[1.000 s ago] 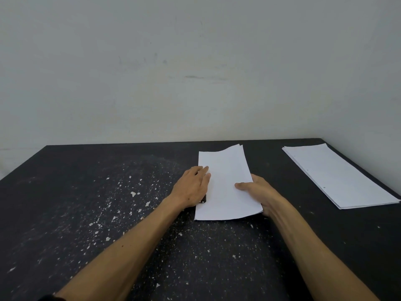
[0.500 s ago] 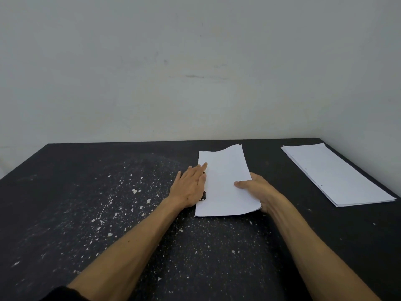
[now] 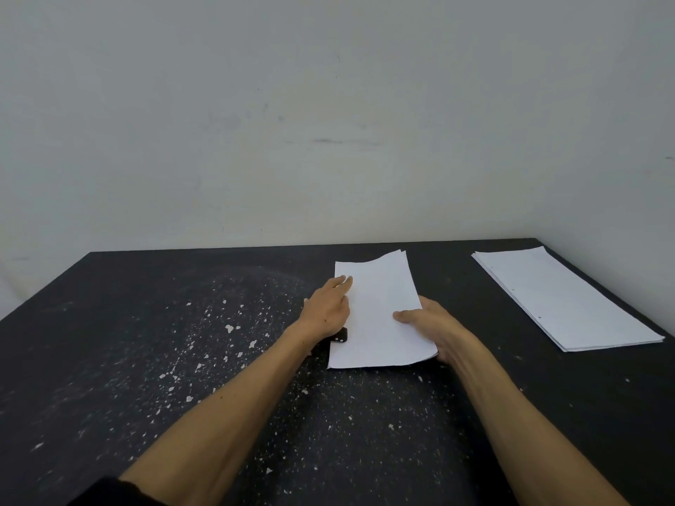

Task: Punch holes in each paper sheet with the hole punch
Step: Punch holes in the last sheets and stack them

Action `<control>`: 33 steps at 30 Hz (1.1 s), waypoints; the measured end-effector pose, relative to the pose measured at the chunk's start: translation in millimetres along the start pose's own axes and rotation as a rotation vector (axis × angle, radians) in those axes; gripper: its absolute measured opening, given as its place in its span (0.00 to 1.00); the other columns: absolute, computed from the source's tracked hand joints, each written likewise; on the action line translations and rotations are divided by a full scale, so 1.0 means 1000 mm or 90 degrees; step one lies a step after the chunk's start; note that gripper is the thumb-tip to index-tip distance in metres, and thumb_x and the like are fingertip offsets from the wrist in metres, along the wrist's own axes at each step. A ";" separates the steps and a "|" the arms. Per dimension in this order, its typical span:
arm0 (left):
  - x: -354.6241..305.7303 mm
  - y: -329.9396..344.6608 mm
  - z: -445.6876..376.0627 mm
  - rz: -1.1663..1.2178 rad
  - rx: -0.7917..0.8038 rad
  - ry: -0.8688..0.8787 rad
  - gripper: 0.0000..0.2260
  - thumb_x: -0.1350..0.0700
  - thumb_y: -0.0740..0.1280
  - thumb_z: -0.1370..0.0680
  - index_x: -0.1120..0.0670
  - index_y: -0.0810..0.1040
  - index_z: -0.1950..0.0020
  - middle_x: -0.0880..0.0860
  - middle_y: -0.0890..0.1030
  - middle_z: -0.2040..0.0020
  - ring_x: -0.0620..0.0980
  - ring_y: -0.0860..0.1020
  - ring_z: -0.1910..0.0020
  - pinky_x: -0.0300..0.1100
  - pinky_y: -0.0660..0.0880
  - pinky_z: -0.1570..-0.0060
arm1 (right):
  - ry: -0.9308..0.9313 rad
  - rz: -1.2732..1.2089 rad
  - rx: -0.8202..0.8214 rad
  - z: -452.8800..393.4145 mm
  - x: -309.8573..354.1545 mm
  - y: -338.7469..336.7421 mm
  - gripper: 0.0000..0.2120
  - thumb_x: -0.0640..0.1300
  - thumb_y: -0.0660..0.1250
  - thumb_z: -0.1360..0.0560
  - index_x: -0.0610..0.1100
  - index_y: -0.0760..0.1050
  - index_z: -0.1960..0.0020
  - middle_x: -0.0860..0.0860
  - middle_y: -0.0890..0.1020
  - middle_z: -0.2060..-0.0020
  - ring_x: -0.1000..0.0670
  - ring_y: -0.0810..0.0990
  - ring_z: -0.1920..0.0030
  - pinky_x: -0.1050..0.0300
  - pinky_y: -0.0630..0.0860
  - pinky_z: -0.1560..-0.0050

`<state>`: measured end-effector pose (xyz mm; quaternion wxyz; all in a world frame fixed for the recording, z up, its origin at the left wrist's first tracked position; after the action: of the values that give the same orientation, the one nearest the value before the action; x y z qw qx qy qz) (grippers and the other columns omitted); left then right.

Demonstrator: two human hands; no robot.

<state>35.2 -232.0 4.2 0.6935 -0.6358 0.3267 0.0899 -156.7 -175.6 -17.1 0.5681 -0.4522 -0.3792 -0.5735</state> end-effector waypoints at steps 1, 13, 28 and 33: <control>-0.004 -0.002 0.002 0.048 -0.004 0.006 0.24 0.59 0.51 0.15 0.51 0.56 0.17 0.50 0.55 0.17 0.52 0.57 0.19 0.57 0.55 0.21 | -0.004 -0.002 -0.001 0.000 0.000 0.000 0.11 0.35 0.67 0.19 0.47 0.78 0.40 0.47 0.86 0.45 0.44 0.85 0.46 0.50 0.82 0.51; 0.040 -0.034 0.046 0.366 -0.281 -0.164 0.18 0.40 0.64 0.19 0.56 0.74 0.47 0.51 0.78 0.51 0.47 0.76 0.56 0.41 0.71 0.60 | -0.019 -0.010 0.009 0.004 0.002 0.002 0.11 0.33 0.66 0.19 0.48 0.79 0.44 0.49 0.86 0.47 0.45 0.85 0.47 0.52 0.81 0.53; 0.035 -0.018 0.029 0.054 -0.090 -0.183 0.20 0.42 0.54 0.16 0.52 0.74 0.60 0.52 0.80 0.58 0.53 0.77 0.58 0.47 0.71 0.55 | -0.001 -0.008 0.037 0.007 -0.002 0.000 0.11 0.34 0.66 0.19 0.48 0.79 0.43 0.46 0.86 0.43 0.42 0.85 0.43 0.43 0.82 0.40; 0.033 -0.017 0.030 0.042 -0.082 -0.176 0.21 0.42 0.52 0.16 0.55 0.78 0.51 0.54 0.81 0.52 0.55 0.79 0.52 0.50 0.74 0.47 | 0.001 -0.017 0.039 0.015 -0.005 0.001 0.11 0.34 0.66 0.18 0.48 0.79 0.44 0.46 0.86 0.43 0.41 0.85 0.43 0.43 0.82 0.41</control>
<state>79.9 -216.1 -0.8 0.6863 -0.6494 0.2422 0.2204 -154.3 -159.4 -17.3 0.5741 -0.4290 -0.4024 -0.5696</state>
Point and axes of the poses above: each hand's wrist, its own z-axis away from the middle knuckle, its own y-axis out of the palm, x = y × z, the point moved 9 cm from there along -z, towards the middle knuckle
